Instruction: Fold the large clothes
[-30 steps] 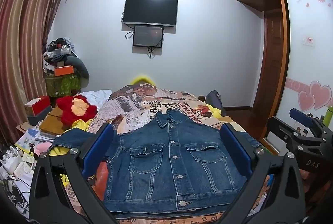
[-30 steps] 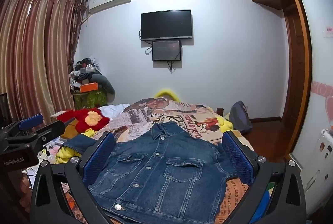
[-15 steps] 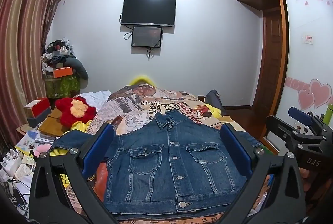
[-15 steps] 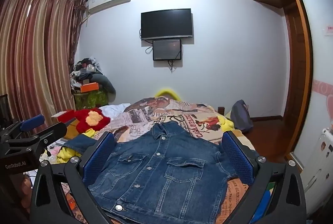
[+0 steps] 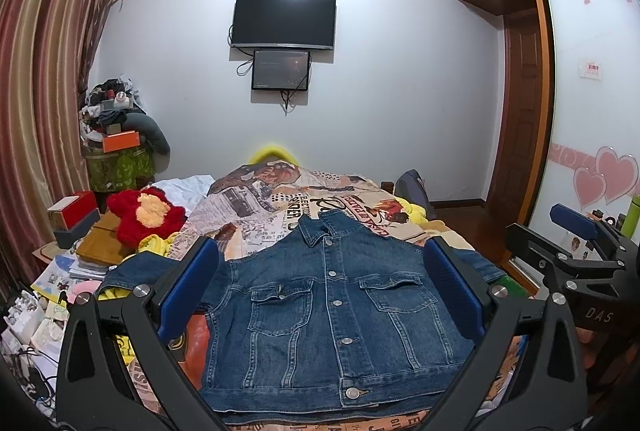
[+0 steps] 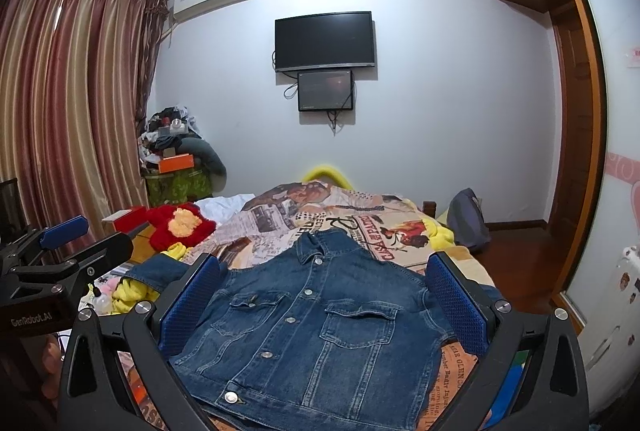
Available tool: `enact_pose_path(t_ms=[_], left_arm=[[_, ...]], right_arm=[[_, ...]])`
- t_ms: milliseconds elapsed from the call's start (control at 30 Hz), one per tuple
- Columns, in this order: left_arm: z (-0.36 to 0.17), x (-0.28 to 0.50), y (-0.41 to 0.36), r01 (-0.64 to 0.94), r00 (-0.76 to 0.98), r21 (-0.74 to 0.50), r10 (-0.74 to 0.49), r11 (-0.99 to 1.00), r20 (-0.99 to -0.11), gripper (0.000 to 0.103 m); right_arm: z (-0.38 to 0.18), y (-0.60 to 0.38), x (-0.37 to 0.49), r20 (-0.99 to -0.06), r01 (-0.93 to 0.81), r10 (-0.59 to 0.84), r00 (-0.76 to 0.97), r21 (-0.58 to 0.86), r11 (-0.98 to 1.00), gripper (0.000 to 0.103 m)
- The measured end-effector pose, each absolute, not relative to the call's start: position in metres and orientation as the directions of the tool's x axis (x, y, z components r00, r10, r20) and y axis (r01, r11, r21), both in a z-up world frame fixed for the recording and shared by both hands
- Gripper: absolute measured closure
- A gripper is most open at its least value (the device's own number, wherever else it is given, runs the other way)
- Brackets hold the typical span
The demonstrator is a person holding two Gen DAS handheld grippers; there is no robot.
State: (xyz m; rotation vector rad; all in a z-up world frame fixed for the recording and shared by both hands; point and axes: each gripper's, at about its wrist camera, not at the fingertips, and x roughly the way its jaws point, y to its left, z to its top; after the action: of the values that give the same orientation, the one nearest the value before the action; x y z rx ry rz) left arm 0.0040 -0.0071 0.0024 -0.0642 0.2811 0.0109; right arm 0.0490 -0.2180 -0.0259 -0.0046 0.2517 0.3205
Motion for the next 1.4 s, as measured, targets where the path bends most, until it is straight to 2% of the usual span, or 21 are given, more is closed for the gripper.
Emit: enact_pose_path(t_ms=[1400], left_arm=[[0.0001,0.0052,-0.011,-0.024,0.962,-0.044,0.011,0.999,-0.272,0.0]], right_arm=[[-0.0313,-0.2226,0.0561,-0.264,-0.297,0.3,0.917,0.054,0.953,0.0]])
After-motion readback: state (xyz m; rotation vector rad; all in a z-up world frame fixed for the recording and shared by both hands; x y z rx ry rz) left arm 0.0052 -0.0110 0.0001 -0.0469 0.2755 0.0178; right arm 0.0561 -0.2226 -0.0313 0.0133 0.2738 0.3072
